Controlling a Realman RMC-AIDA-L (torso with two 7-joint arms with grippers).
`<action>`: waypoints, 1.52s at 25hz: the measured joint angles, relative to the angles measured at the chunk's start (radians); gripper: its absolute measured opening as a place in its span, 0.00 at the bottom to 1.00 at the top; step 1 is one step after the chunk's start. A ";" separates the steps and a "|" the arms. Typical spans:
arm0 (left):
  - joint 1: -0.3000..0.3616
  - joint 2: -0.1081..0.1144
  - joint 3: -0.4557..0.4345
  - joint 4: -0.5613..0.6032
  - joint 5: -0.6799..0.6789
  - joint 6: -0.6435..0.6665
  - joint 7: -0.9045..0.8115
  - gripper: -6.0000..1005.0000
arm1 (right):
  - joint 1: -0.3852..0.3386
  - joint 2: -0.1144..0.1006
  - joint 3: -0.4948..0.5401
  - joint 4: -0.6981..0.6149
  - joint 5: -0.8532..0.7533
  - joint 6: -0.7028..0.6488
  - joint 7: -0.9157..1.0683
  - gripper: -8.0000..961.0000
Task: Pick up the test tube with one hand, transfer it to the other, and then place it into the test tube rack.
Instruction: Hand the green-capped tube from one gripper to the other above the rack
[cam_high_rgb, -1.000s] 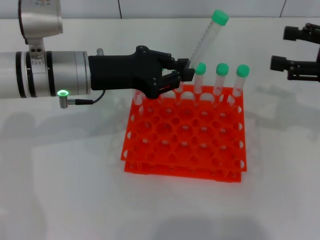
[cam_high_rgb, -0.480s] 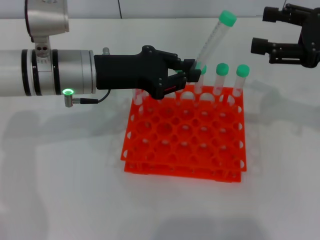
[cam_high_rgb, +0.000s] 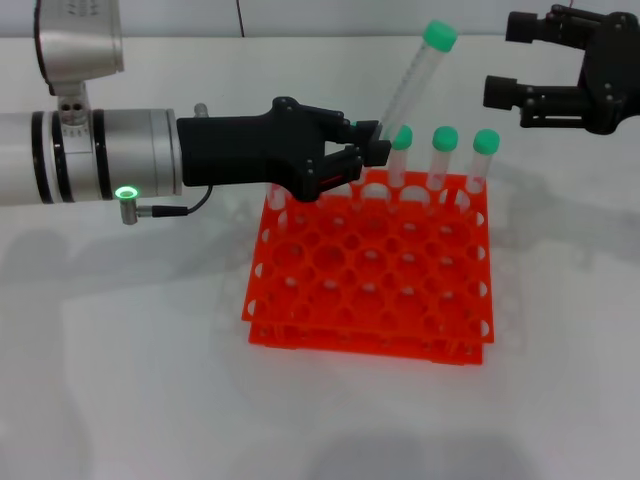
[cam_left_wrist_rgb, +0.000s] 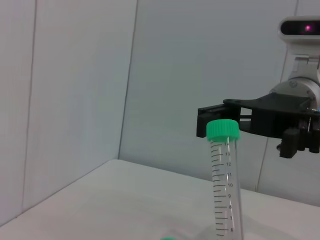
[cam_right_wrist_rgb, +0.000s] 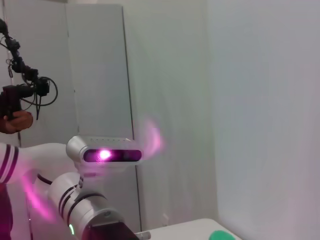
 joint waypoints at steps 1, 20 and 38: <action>0.003 0.000 -0.001 0.001 0.000 0.000 0.000 0.20 | 0.000 0.000 -0.004 0.001 0.001 0.003 0.000 0.82; 0.039 0.020 -0.008 0.001 -0.005 -0.005 -0.005 0.20 | 0.008 0.000 -0.054 0.025 0.019 0.029 0.001 0.82; 0.036 0.003 0.005 -0.001 0.016 -0.008 -0.011 0.20 | 0.027 0.001 -0.113 0.068 0.047 0.088 -0.005 0.81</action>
